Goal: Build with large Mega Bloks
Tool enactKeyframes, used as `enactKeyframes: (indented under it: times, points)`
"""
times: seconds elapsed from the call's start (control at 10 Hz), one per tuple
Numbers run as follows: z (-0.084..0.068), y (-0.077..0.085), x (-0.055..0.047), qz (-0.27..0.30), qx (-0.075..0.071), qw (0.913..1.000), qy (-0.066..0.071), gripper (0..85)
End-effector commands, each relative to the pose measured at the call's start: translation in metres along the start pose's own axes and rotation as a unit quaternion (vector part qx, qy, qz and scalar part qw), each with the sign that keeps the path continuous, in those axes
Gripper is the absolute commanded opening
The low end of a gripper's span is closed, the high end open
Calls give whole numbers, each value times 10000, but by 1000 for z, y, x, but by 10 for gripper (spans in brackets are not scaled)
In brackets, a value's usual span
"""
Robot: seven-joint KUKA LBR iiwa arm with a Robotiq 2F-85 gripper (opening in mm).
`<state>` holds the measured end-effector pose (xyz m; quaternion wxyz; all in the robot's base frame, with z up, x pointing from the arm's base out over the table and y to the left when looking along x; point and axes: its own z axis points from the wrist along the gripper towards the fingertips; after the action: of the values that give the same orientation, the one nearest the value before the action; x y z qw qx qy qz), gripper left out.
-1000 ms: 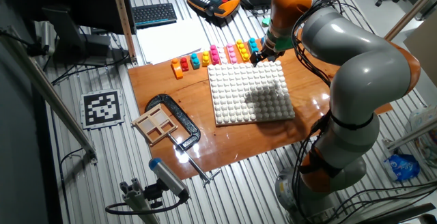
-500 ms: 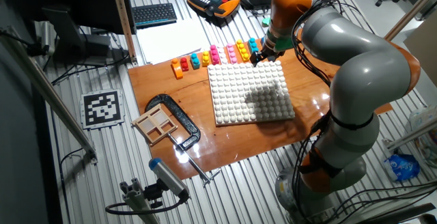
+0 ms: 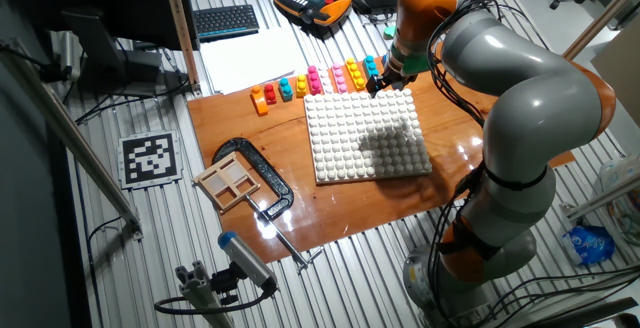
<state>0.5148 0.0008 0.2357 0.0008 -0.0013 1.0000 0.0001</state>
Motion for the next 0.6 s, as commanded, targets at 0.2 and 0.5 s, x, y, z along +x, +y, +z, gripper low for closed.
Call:
enactKeyframes:
  times: [0.2,0.5]
  points:
    - [-2,0,0,-783,162,9960,-389,0]
    - [-3,-1,-1,-785,201,9959,-401,0]
